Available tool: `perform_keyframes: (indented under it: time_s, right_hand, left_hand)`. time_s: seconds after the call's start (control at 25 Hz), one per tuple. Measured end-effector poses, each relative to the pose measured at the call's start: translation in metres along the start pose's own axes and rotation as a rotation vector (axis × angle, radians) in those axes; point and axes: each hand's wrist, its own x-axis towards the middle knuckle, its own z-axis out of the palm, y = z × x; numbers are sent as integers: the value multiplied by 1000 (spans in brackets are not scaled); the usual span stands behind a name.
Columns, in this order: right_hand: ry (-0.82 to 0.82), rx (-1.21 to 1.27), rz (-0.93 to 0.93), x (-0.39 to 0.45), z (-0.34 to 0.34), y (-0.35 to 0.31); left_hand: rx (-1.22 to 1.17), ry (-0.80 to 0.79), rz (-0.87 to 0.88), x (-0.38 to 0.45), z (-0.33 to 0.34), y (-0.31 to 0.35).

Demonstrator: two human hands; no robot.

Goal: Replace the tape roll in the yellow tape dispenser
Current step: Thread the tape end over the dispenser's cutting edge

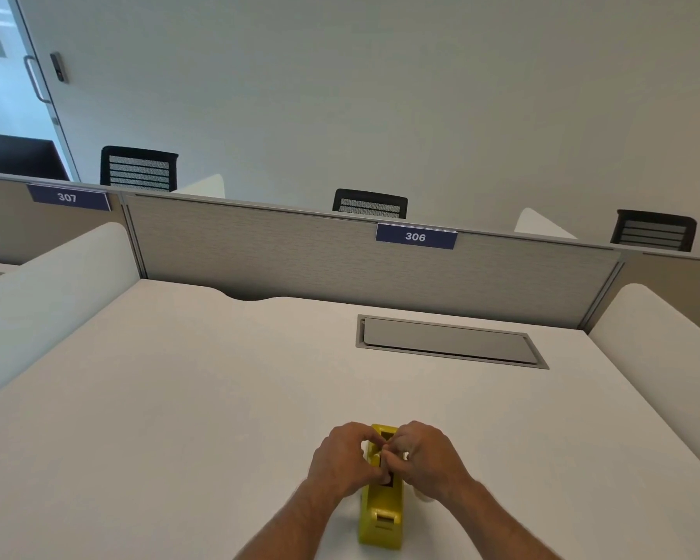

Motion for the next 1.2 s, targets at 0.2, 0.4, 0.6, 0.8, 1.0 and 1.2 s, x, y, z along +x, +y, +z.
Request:
perform_keyframes:
  time_s: [0.2,0.4,0.6,0.8,1.0,1.2]
  right_hand:
    - [9,33,21,-1,1,1]
    - [28,67,25,-1,5,2]
    - [62,72,29,-1,8,1]
    - [62,80,18,-2,11,4]
    - [39,93,-38,-4,5,11]
    - [37,82,-35,-3,6,11]
  left_hand:
    - [5,2,3,0,0,0]
    - [2,1,0,2,1,-1]
    - [-1,-5,-2,2,1,-1]
    - [-4,-3,-2,2,2,-2]
    - [-8,0,-3,3,1,-3]
    - [-2,-10,-4,4,2,-3]
